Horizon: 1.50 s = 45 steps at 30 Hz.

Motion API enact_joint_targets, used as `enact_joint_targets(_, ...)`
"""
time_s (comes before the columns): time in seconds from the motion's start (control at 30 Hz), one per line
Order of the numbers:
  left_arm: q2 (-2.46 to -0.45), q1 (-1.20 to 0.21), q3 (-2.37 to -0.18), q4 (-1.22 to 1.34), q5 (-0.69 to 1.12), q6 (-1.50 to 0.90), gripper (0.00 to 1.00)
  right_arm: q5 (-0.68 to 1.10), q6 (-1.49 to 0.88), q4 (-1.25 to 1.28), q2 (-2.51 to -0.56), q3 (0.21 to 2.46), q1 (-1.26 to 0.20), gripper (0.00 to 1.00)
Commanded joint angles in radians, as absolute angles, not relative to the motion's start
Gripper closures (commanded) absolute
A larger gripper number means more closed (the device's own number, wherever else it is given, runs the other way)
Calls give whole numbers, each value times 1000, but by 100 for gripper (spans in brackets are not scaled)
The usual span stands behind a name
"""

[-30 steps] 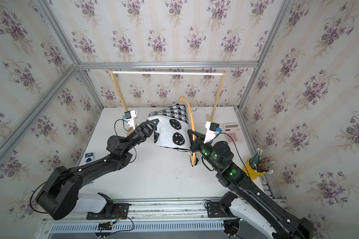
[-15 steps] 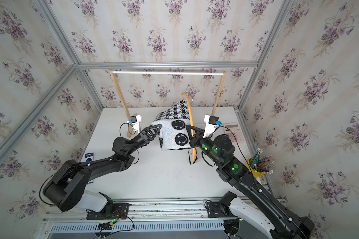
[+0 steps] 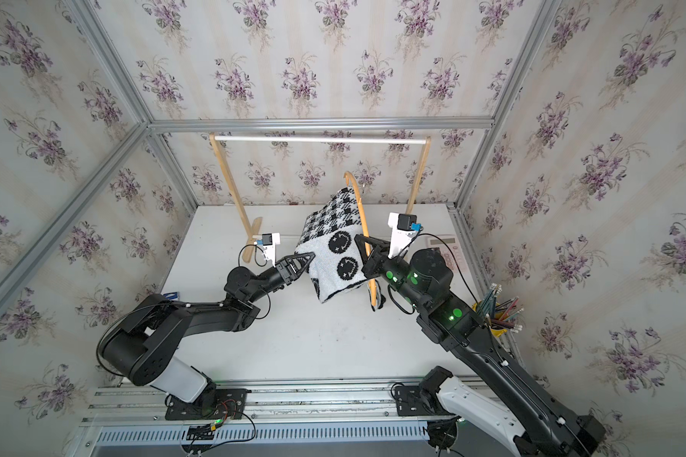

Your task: Hang the scarf on the hanger

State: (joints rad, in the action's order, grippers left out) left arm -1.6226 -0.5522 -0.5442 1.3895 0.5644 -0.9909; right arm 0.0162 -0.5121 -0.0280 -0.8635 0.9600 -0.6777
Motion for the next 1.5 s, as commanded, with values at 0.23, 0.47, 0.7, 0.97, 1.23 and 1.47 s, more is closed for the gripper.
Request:
enact_joint_targets(0.23, -1767, -645, -620, 1420, 599, -1039, 100, 43, -465, 123, -913, 1010, -673, 100)
enact_joint_targets(0.47, -1803, -680, -643, 1421, 602, -1038, 100, 64, -453, 158, -948, 1055, -672, 100)
enact_joint_targets(0.7, -1893, -673, -637, 1421, 581, -1022, 100, 75, -433, 115, -971, 1121, -672, 100)
enact_joint_targets(0.97, -1946, -663, -663, 1420, 582, -1021, 100, 77, -427, 92, -972, 1143, -670, 100)
enact_joint_targets(1.23, -1926, -661, -711, 1420, 634, -1042, 95, 93, -446, 118, -989, 1116, -670, 100)
enact_joint_targets(1.47, -1895, -662, -710, 1420, 649, -1040, 62, 94, -450, 132, -988, 1100, -670, 100)
